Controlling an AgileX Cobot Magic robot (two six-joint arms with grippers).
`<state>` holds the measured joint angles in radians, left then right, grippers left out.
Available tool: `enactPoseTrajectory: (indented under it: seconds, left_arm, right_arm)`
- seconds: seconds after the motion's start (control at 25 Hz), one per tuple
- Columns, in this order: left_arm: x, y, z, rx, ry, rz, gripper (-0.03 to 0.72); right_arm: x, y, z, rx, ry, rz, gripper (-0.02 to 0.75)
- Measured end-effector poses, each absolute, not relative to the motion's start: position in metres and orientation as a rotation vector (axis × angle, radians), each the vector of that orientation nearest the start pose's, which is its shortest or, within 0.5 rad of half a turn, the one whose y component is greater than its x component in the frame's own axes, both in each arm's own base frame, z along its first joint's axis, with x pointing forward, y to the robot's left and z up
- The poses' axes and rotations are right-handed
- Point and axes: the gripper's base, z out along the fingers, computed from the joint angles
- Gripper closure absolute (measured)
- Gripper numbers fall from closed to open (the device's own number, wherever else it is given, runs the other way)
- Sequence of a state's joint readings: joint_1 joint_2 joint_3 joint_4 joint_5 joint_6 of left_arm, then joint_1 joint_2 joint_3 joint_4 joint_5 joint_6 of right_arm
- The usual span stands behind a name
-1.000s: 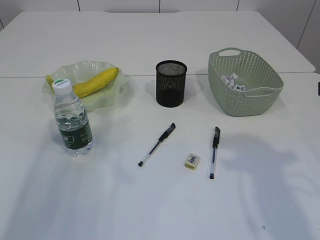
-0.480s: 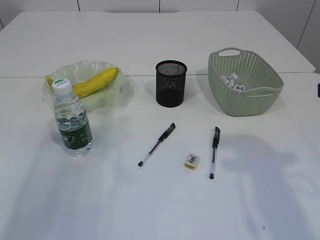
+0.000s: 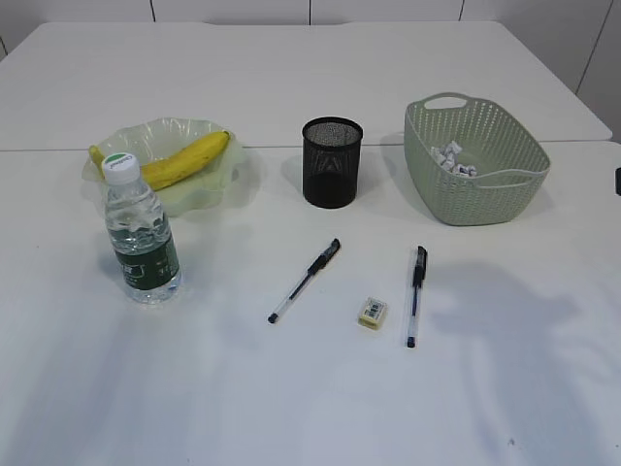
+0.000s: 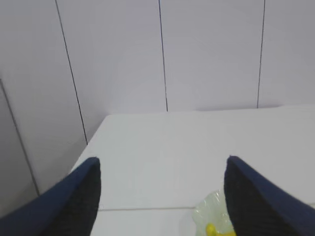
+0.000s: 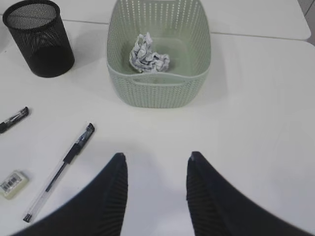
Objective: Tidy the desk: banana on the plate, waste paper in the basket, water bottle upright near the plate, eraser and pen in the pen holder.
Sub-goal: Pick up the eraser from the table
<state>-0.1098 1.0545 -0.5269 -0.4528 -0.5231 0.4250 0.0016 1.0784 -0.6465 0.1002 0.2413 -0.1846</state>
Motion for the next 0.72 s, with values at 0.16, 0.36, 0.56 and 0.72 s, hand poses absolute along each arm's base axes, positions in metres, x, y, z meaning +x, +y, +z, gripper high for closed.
enactPoseTrajectory:
  seconds: [0.16,0.36,0.56,0.72]
  left_arm:
    - [0.2193,-0.0017,0.3096,-0.093,1.469,0.124,0.133]
    - [0.2197,-0.0011,0.3101,-0.102,1.459,0.127,0.136]
    - [0.2198,-0.0009,0.31,-0.111,1.457,0.12,0.147]
    - [0.2195,-0.0002,0.3117,-0.175,1.432,0.06,0.149]
  right_arm:
    - [0.2182,0.0028,0.2736,-0.113,2.182,-0.02,0.436]
    - [0.2181,0.0028,0.2734,-0.113,2.185,-0.019,0.436]
    - [0.218,0.0029,0.2732,-0.112,2.186,-0.018,0.436]
    - [0.218,0.003,0.2733,-0.106,2.186,-0.013,0.436]
